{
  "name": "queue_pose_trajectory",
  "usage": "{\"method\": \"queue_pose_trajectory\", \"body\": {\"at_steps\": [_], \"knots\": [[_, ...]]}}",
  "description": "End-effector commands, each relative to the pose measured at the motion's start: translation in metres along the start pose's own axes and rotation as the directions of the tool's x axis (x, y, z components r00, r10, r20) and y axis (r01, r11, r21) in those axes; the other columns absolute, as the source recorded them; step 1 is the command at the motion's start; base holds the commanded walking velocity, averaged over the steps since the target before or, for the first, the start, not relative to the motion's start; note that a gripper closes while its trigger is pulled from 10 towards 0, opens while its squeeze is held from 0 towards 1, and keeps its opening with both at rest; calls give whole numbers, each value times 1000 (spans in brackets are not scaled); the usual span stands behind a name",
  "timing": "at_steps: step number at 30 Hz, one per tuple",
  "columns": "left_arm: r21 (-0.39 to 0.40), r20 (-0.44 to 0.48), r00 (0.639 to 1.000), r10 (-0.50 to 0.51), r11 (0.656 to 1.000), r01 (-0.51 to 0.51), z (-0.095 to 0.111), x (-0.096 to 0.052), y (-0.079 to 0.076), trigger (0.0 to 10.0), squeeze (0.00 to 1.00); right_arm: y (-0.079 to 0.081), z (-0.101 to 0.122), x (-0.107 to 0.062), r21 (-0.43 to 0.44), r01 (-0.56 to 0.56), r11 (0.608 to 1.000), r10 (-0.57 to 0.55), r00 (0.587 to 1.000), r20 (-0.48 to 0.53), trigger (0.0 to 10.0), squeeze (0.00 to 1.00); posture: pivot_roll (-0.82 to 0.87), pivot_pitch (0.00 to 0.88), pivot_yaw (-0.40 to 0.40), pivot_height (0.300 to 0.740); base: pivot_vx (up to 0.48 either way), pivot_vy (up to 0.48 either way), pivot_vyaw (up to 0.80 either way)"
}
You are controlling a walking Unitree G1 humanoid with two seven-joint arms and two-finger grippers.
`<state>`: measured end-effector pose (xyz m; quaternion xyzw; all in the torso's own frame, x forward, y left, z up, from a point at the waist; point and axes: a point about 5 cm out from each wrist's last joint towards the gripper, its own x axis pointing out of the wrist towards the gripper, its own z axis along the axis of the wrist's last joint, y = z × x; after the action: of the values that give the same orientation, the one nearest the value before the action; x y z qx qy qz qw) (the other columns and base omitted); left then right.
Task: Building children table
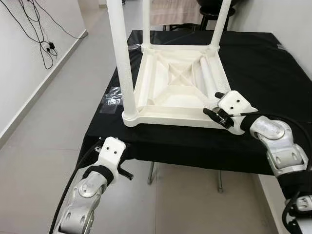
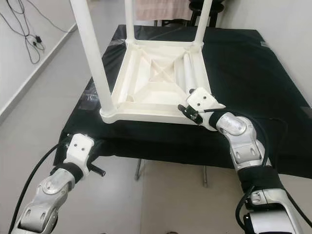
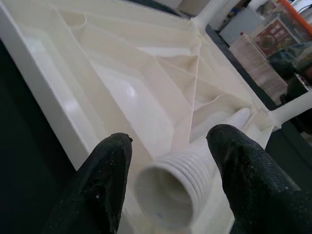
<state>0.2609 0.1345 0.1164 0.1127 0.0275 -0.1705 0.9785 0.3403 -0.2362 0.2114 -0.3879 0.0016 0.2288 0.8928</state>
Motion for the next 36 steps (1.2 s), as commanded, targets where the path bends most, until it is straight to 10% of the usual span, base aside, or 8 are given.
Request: {"method": "queue_pose_trajectory", "body": {"at_steps": [1, 27, 36], "knots": [[10, -20, 1000, -15, 1000, 15, -5, -2, 0, 10000, 0, 2, -7, -2, -18, -24, 1000, 23, 999, -36, 10000, 0, 34, 104, 5, 740, 0, 0, 0], [27, -22, 999, -25, 999, 26, -6, -4, -3, 10000, 0, -4, -14, 26, -124, 209, 970, -231, 952, -200, 10000, 0, 44, 101, -4, 740, 0, 0, 0], [27, -20, 1000, -22, 999, 23, -5, -3, -3, 10000, 0, 22, -8, 53, -80, 316, 945, -326, 915, -238, 10000, 0, 44, 101, -5, 740, 0, 0, 0]]}}
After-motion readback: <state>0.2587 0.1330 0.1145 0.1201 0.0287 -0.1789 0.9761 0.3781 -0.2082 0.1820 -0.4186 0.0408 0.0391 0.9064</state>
